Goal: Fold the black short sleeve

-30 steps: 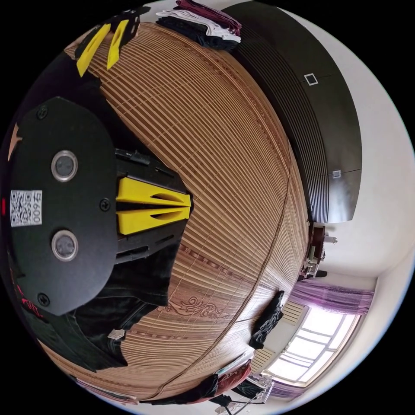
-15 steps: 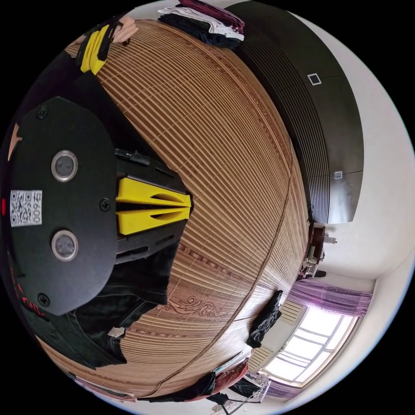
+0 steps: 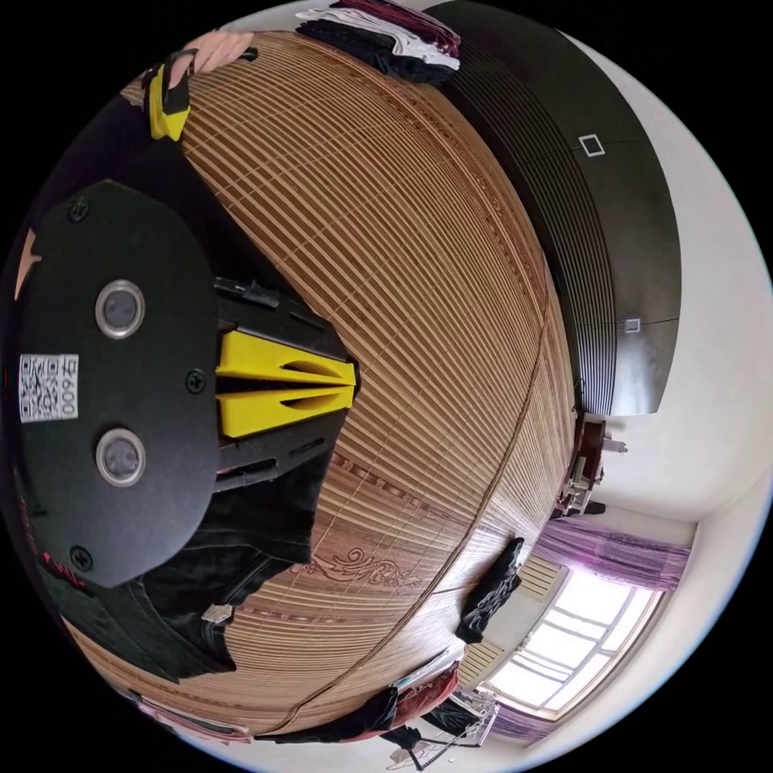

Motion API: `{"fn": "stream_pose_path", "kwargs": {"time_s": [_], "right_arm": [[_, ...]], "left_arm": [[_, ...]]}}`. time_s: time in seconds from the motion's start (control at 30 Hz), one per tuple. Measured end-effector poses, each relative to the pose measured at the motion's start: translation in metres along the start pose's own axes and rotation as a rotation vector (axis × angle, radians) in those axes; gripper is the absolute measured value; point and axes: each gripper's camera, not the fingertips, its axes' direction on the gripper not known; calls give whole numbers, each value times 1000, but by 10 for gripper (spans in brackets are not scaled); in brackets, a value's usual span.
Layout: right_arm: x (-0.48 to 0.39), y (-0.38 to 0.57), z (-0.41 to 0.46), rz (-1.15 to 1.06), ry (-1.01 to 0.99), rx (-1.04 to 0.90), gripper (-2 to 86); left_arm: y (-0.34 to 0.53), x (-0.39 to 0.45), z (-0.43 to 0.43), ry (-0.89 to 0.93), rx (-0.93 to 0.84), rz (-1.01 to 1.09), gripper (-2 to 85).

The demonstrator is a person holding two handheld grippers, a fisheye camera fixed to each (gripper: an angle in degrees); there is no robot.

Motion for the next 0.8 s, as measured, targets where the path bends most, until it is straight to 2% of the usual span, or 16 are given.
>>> {"fn": "stream_pose_path", "kwargs": {"time_s": [0.17, 0.43, 0.6, 0.67, 0.8], "right_arm": [[6, 3, -3, 3, 1, 1, -8], [3, 6, -8, -22, 85, 10, -8], [34, 21, -33, 72, -2, 81, -8], [61, 34, -56, 182, -53, 162, -5], [82, 57, -92, 196, -156, 277, -5]], "left_arm": [[13, 1, 5, 92, -4, -150, 12], [20, 38, 22, 34, -37, -188, 8], [27, 61, 24, 8, -32, -176, 9], [32, 71, 24, -1, -31, -172, 9], [38, 83, 23, -3, -32, -172, 10]]}}
